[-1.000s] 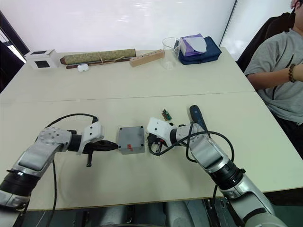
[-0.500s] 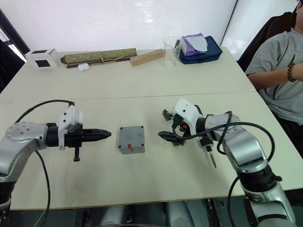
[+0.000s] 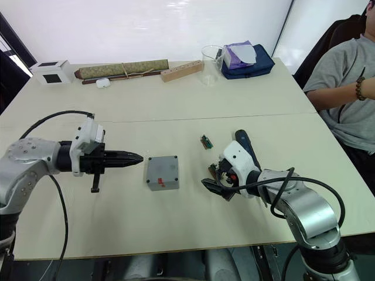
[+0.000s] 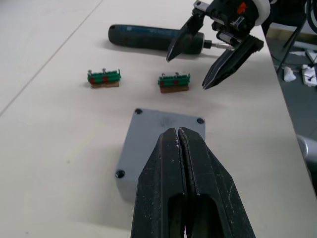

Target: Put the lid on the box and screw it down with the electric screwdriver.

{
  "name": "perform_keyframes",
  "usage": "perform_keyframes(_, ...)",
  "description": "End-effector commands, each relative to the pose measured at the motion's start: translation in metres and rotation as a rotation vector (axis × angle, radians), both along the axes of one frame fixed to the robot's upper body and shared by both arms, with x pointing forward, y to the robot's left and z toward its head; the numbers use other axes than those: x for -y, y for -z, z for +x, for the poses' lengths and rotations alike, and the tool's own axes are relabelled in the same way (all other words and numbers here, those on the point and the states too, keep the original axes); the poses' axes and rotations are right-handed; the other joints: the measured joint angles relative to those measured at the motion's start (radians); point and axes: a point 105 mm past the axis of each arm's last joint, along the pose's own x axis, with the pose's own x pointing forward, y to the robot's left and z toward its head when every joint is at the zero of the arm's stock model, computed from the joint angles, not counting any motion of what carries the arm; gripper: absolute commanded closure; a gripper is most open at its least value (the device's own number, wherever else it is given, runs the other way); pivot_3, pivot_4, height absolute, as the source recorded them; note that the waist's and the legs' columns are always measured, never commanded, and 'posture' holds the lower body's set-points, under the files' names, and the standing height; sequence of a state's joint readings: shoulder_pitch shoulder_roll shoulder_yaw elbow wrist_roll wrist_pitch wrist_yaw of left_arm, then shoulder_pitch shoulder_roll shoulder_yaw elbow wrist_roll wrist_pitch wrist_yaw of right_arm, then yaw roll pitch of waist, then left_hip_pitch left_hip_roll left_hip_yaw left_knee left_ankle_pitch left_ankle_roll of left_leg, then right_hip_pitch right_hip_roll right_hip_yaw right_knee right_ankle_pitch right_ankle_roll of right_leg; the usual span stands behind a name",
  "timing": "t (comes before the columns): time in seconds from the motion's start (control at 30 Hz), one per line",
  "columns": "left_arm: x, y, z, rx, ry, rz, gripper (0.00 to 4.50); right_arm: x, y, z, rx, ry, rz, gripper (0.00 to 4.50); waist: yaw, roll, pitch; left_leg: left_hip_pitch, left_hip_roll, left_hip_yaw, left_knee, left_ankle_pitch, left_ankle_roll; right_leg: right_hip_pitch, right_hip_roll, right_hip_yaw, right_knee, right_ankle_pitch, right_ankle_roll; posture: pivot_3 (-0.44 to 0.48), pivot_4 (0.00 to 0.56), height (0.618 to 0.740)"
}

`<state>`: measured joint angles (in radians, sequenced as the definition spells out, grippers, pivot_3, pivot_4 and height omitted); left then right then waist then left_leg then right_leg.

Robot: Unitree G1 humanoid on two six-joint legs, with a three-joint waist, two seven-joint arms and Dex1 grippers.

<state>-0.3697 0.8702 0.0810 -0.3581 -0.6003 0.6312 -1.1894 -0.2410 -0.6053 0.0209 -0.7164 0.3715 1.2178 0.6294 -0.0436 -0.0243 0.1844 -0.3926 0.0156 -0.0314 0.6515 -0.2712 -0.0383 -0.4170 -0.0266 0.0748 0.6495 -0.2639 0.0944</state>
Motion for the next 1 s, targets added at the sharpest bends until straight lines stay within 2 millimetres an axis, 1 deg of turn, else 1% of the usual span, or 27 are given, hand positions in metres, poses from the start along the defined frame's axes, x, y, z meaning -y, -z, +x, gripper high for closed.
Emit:
perform_keyframes(0.03, 0.001, -0.007, 0.001, 0.023, 0.014, 0.014, 4.5, 0.004, -0.002, 0.003, 0.039, 0.022, -0.015, 0.02, 0.0, 0.0, 0.0, 0.0, 0.0, 0.0, 0.0, 0.0, 0.0, 0.0, 0.0, 0.0, 0.0, 0.0, 0.0, 0.0, 0.15, 0.736)
perform_keyframes(0.17, 0.002, -0.006, 0.0, 0.041, 0.024, 0.034, 4.5, 0.009, 0.002, 0.003, 0.04, 0.051, -0.029, 0.02, 0.0, 0.0, 0.0, 0.0, 0.0, 0.0, 0.0, 0.0, 0.0, 0.0, 0.0, 0.0, 0.0, 0.0, 0.0, 0.0, 0.15, 0.736)
perform_keyframes(0.27, 0.001, -0.007, -0.003, 0.042, 0.027, 0.032, 4.5, 0.007, 0.002, 0.001, 0.04, 0.056, -0.013, 0.02, 0.0, 0.0, 0.0, 0.0, 0.0, 0.0, 0.0, 0.0, 0.0, 0.0, 0.0, 0.0, 0.0, 0.0, 0.0, 0.0, 0.15, 0.736)
perform_keyframes(0.53, 0.007, -0.006, -0.004, 0.054, 0.052, 0.02, 4.5, 0.005, 0.006, 0.003, 0.023, 0.069, 0.005, 0.02, 0.0, 0.0, 0.0, 0.0, 0.0, 0.0, 0.0, 0.0, 0.0, 0.0, 0.0, 0.0, 0.0, 0.0, 0.0, 0.0, 0.15, 0.736)
perform_keyframes(0.67, 0.011, -0.004, -0.002, 0.065, 0.053, 0.016, 4.5, 0.007, 0.007, 0.008, 0.011, 0.117, 0.041, 0.02, 0.0, 0.0, 0.0, 0.0, 0.0, 0.0, 0.0, 0.0, 0.0, 0.0, 0.0, 0.0, 0.0, 0.0, 0.0, 0.0, 0.15, 0.736)
perform_keyframes(1.0, 0.017, -0.005, -0.001, 0.071, 0.057, -0.011, 4.5, 0.005, 0.009, 0.007, 0.0, 0.107, 0.03, 0.02, 0.0, 0.0, 0.0, 0.0, 0.0, 0.0, 0.0, 0.0, 0.0, 0.0, 0.0, 0.0, 0.0, 0.0, 0.0, 0.0, 0.15, 0.736)
